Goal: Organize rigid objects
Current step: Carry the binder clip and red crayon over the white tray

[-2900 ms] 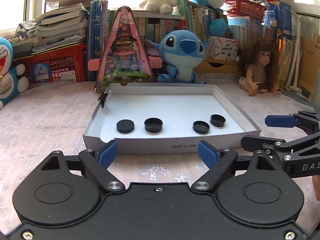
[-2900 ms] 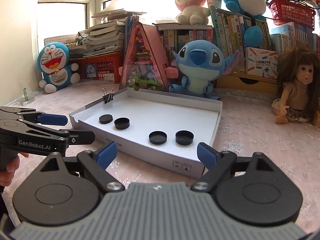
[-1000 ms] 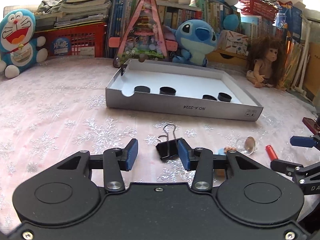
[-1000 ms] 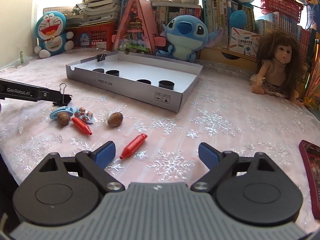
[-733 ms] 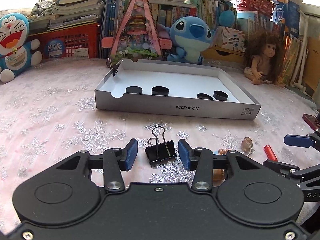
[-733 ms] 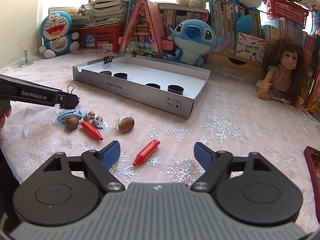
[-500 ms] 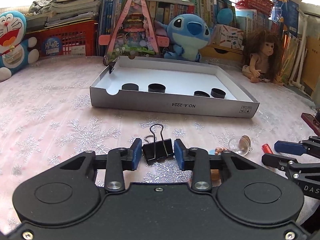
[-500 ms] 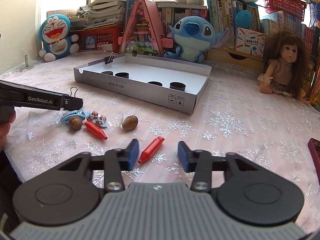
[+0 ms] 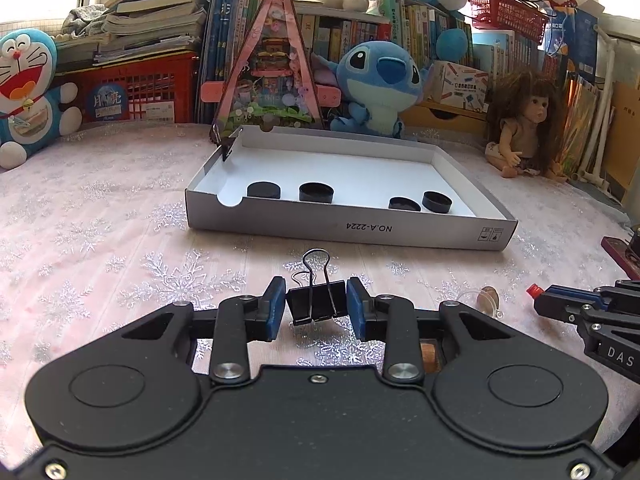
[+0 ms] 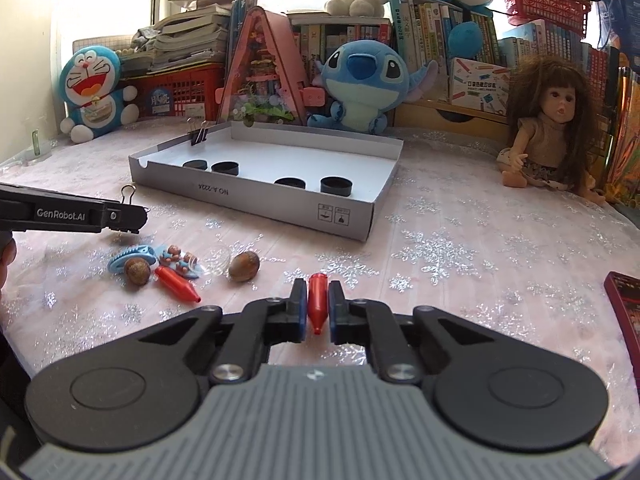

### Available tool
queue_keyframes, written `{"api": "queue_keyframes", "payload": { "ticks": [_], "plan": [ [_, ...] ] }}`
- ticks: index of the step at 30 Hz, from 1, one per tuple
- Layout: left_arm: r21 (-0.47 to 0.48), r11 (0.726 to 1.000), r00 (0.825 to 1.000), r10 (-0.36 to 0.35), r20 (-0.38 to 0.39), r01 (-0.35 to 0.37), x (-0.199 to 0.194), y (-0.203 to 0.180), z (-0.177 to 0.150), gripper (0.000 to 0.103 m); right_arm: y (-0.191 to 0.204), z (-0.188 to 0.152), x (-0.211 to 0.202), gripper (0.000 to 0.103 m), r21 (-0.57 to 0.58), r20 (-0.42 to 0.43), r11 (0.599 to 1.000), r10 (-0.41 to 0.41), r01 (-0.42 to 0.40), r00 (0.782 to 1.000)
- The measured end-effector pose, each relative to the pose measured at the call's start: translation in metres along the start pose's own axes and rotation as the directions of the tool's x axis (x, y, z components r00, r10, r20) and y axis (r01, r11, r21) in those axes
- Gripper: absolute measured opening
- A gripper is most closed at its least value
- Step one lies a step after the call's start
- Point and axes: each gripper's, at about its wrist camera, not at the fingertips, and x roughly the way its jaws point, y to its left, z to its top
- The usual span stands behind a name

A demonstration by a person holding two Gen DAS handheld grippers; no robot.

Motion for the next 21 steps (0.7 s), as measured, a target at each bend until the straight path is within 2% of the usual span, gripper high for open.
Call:
{"api": "queue_keyframes", "payload": {
  "ticks": [21],
  "plan": [
    [-0.011, 0.999, 0.999, 0.03, 0.043, -0.03, 0.006, 0.014, 0.038, 0.031, -0.017, 0.037, 0.013, 0.013, 0.076, 0.044, 0.995, -0.068, 0.064, 0.997]
  ]
}}
